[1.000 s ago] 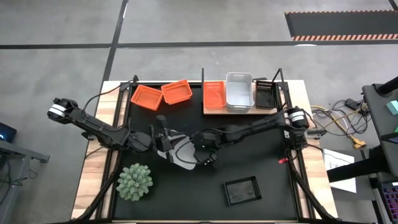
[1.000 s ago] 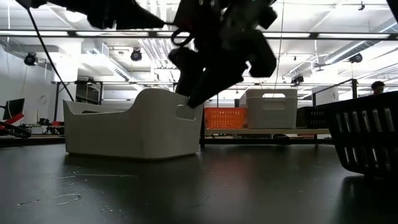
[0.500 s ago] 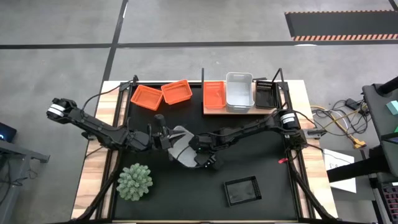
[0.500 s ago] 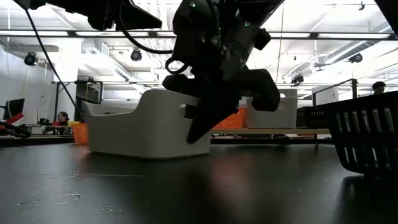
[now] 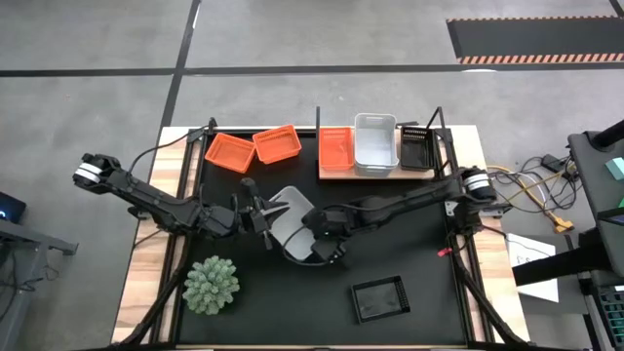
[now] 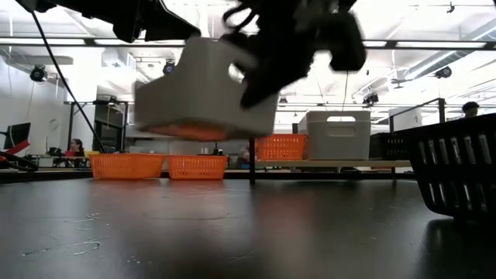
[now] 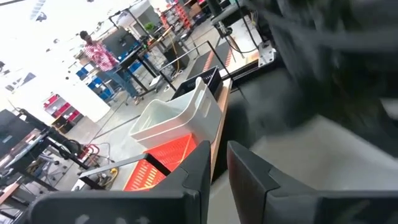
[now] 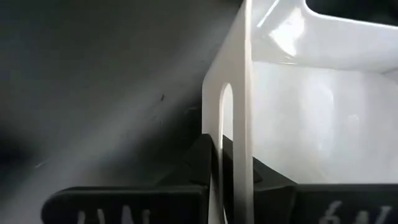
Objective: Stack baskets on shelf by color
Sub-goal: Stack the white bin on top of the white bin on the shelf
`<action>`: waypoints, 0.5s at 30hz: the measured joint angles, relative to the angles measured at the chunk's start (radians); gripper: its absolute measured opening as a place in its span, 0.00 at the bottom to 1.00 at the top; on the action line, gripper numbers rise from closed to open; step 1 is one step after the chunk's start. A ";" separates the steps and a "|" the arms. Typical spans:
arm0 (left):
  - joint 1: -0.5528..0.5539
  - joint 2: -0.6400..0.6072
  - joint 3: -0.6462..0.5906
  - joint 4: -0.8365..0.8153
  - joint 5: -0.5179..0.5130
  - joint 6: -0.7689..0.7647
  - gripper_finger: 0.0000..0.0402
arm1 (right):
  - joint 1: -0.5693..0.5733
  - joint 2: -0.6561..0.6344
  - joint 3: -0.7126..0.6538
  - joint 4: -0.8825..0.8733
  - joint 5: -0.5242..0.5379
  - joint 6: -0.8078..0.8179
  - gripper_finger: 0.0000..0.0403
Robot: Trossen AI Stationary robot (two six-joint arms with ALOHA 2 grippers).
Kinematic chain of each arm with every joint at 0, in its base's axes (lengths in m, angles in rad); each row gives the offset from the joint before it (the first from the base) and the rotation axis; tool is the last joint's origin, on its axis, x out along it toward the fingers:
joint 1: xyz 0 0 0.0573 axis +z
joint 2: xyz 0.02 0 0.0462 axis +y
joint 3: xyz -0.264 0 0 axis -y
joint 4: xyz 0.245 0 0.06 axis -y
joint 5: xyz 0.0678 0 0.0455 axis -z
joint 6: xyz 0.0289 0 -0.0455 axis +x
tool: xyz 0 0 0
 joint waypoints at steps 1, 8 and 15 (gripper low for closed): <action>0.000 0.000 0.000 0.000 0.000 0.000 0.09 | 0.007 -0.024 0.000 -0.023 0.012 0.011 0.02; -0.001 0.000 0.002 0.035 0.000 -0.001 0.09 | 0.023 -0.197 0.000 -0.174 0.035 0.184 0.02; -0.001 0.000 0.006 0.083 0.000 -0.001 0.09 | 0.018 -0.354 0.000 -0.283 0.249 0.347 0.02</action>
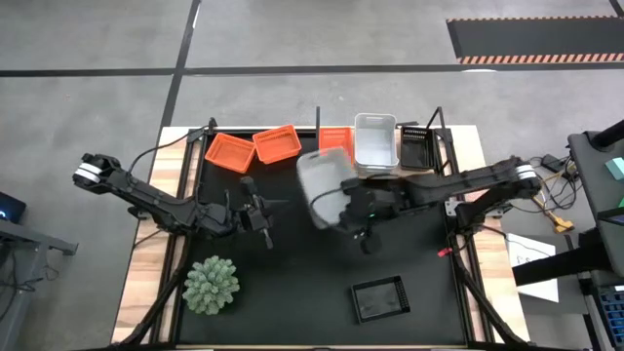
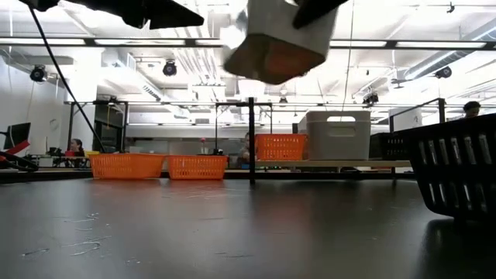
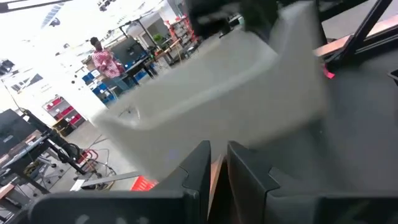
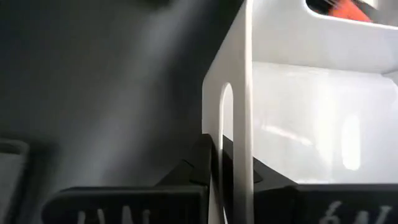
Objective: Stack baskets on shelf by color
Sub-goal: Stack the white bin on top of the white bin on the shelf
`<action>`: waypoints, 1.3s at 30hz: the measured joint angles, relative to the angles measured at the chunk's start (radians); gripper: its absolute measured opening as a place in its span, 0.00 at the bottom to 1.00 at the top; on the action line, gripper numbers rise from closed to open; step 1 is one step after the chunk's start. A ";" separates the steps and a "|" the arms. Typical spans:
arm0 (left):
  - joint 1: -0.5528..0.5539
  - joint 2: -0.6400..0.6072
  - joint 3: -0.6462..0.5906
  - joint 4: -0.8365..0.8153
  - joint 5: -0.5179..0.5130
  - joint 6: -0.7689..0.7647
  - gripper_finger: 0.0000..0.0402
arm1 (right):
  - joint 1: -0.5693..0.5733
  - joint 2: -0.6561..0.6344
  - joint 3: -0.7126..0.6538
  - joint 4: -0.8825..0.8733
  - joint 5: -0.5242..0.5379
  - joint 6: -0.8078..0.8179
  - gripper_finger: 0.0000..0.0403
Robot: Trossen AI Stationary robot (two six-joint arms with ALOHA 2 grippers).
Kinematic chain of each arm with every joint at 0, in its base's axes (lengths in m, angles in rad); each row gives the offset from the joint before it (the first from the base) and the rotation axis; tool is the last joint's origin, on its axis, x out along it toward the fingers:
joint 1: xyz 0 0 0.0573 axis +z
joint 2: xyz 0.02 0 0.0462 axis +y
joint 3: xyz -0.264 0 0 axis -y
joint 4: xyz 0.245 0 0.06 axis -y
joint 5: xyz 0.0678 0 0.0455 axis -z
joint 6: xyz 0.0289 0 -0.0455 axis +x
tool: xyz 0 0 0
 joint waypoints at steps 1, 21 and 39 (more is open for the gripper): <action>0.000 0.000 0.000 0.000 0.000 0.000 0.09 | -0.005 -0.020 0.000 -0.025 0.034 0.016 0.02; 0.000 0.000 -0.008 -0.006 0.001 0.001 0.09 | -0.498 -0.162 -0.022 -0.257 -0.019 -0.050 0.02; 0.000 0.000 -0.008 -0.006 0.001 0.001 0.09 | -0.693 -0.161 -0.159 -0.188 -0.196 -0.185 0.02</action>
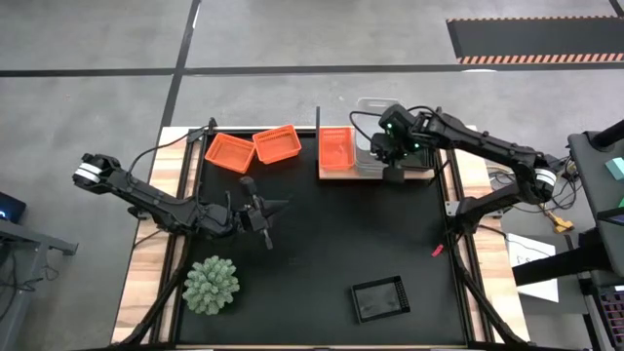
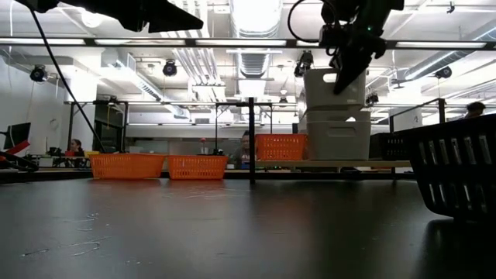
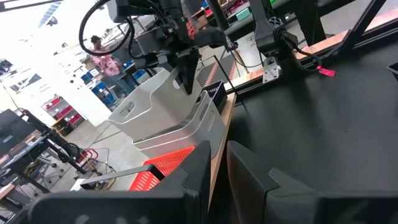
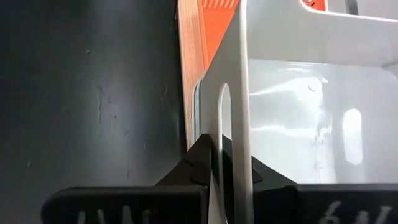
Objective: Stack baskets on shelf by color
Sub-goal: Stack the white bin on top of the white bin on the shelf
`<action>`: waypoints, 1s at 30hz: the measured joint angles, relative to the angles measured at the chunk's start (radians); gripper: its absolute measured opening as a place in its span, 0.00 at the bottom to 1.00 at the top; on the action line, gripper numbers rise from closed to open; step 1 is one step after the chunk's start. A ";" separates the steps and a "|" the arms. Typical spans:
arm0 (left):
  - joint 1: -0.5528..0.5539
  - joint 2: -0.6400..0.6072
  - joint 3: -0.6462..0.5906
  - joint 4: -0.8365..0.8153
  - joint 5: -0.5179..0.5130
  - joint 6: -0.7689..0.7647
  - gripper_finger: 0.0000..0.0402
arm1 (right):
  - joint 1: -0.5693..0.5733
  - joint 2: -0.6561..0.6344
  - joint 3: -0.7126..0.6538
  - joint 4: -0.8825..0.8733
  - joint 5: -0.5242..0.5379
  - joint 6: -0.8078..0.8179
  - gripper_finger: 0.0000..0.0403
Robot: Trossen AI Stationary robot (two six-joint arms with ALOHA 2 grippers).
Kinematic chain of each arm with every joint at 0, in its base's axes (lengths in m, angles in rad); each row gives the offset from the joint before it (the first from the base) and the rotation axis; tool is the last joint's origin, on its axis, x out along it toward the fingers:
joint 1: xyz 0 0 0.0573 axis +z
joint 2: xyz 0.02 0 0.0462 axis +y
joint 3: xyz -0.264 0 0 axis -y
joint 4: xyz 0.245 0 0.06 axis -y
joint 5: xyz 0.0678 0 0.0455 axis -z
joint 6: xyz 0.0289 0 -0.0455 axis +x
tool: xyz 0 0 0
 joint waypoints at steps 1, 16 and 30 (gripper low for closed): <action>0.000 0.000 0.000 0.000 0.000 0.000 0.09 | 0.000 0.000 -0.003 0.008 0.000 -0.001 0.02; 0.000 0.001 0.000 0.000 0.000 0.000 0.09 | 0.000 0.001 -0.086 0.072 0.001 -0.024 0.02; 0.000 0.001 0.000 0.000 0.000 0.000 0.09 | 0.000 0.000 -0.130 0.099 0.026 -0.047 0.12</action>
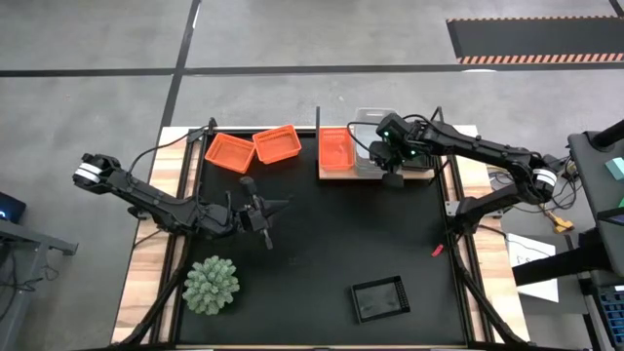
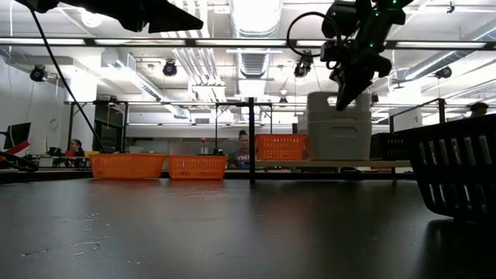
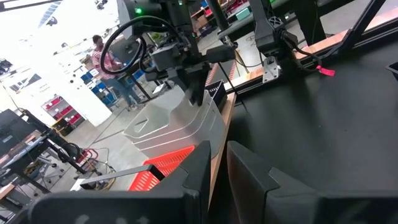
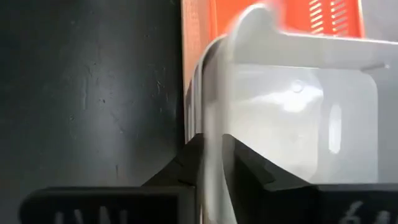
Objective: Stack baskets on shelf by color
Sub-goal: Stack the white bin on top of the white bin on the shelf, then stack the right orange bin on top of the orange bin on the shelf
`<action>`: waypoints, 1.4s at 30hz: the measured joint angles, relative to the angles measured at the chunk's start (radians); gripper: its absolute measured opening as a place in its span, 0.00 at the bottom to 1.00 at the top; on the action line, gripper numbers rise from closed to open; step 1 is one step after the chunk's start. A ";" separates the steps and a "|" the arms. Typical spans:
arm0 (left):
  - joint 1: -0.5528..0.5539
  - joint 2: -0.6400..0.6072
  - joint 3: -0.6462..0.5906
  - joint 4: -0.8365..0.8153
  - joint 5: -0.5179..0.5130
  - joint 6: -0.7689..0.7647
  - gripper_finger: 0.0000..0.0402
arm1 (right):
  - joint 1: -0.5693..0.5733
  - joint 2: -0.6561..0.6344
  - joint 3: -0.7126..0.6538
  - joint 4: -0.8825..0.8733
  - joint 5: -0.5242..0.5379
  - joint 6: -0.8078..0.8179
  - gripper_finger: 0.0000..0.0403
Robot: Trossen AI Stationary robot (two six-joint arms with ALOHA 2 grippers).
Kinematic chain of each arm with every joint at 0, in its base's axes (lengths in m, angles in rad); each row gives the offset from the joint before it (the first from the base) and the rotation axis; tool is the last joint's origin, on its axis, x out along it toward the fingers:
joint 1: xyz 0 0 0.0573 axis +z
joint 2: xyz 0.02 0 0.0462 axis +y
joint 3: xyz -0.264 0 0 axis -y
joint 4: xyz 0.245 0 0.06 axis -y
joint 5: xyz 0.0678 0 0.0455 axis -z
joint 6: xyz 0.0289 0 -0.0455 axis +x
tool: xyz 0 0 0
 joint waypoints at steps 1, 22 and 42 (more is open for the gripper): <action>0.000 0.000 0.000 0.000 0.000 0.000 0.09 | 0.000 0.000 0.003 -0.003 0.008 0.000 0.13; 0.000 0.000 0.000 0.000 0.000 -0.010 0.09 | 0.042 -0.064 0.143 -0.204 -0.029 0.158 0.22; 0.257 0.038 0.066 -0.250 0.021 -0.436 0.01 | 0.449 -0.524 -0.298 0.171 -0.043 0.411 0.02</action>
